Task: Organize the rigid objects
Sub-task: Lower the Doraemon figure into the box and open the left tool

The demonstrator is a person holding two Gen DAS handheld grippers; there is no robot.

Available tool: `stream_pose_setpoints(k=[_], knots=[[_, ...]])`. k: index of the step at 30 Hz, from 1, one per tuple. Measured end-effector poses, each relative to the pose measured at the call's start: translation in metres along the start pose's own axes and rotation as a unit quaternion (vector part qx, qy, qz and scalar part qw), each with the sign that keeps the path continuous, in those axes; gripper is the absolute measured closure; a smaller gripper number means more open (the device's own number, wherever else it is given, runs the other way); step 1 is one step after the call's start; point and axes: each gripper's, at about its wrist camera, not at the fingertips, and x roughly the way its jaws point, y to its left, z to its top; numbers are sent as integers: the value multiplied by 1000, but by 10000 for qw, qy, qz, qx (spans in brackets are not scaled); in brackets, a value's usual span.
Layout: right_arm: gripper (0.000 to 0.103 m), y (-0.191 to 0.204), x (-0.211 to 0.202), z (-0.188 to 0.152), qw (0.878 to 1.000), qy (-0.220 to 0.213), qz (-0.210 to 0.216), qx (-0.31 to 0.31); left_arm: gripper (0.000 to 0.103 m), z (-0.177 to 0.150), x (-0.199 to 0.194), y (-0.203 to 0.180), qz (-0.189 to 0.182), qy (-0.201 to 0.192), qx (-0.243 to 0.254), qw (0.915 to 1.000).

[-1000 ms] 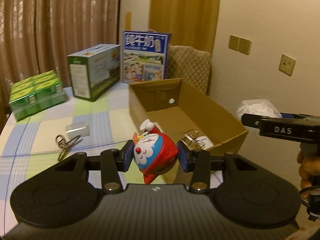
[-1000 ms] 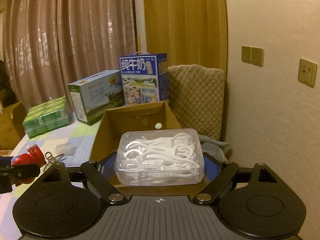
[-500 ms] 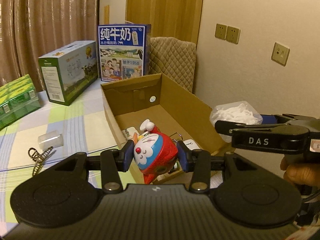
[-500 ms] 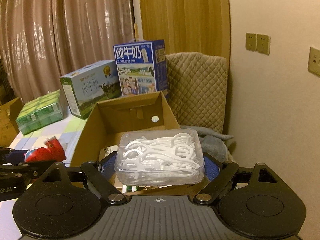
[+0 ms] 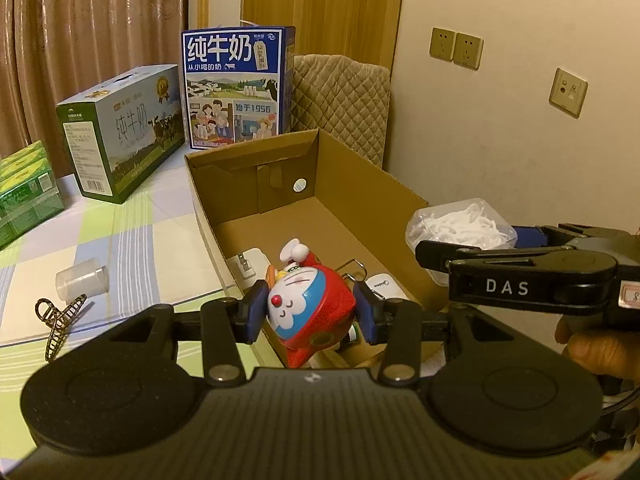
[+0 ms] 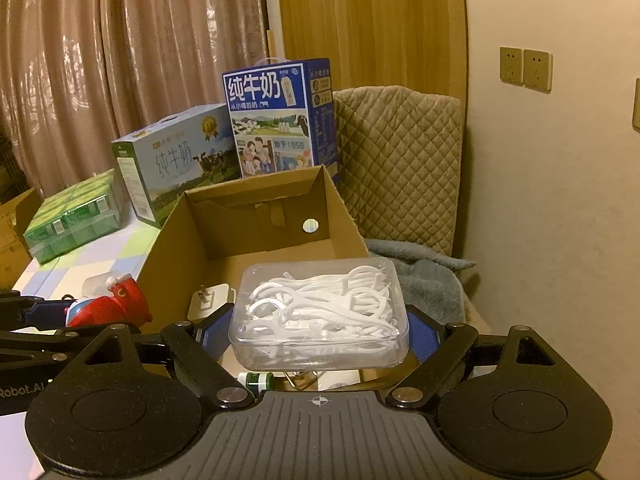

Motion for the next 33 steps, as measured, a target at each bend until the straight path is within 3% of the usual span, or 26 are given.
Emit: stream_pose_setpoints(k=[33], knots=[[19,-3,9,-3,9999,25,-2,152,64,-4,11,-6,-20,67,254,9997]])
